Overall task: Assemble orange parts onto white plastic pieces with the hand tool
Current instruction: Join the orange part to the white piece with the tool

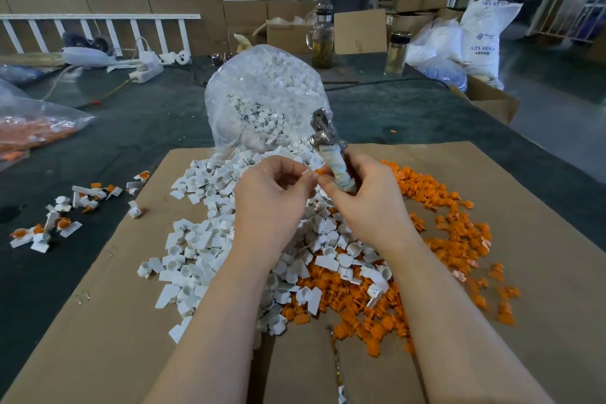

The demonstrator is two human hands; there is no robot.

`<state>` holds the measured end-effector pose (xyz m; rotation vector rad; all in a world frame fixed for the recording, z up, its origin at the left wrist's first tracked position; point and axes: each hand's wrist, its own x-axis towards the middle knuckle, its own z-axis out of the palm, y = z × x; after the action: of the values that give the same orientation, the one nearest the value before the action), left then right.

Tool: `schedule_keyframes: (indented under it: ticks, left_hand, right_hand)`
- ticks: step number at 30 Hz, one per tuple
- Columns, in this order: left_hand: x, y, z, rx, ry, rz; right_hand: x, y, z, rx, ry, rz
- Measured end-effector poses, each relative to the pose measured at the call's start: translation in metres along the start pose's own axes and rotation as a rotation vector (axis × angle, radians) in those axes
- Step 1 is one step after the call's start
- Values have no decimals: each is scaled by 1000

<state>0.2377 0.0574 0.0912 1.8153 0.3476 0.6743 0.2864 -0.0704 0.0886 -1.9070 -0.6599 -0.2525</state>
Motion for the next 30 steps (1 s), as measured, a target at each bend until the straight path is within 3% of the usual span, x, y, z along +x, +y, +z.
schedule_keyframes:
  ticks: [20,30]
  left_hand:
    - [-1,1,-3,24,-48,8]
    - [4,-1,-11,-238,7,-25]
  right_hand:
    - [-1,-3,-4,-66,-17,-60]
    - [-1,7,-22,-39,-223,80]
